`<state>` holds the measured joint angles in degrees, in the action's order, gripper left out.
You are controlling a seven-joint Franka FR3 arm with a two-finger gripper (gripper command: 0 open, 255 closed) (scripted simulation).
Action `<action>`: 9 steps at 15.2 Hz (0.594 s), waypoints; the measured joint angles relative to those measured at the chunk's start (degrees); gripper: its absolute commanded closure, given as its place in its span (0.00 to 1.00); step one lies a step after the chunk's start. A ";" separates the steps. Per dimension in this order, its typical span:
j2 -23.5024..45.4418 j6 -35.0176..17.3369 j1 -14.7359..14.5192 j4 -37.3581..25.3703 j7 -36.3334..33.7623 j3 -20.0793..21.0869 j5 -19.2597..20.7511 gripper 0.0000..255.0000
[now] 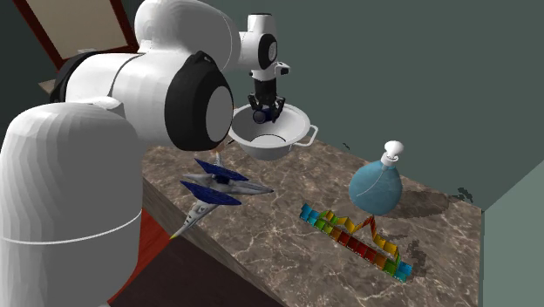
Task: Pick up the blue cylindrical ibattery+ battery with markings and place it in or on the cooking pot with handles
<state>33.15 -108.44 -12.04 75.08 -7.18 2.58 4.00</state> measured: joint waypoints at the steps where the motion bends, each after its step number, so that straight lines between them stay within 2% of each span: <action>1: 0.01 -0.06 0.01 0.04 0.01 0.00 0.00 1.00; 4: 0.01 -0.11 0.01 0.08 0.01 0.00 0.00 1.00; 5: 0.01 -0.11 0.01 0.08 0.01 0.00 0.00 0.00; 9: -0.01 -0.12 0.01 0.08 0.01 0.00 0.00 0.00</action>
<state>33.14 -108.56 -12.02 75.17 -7.18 2.58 4.00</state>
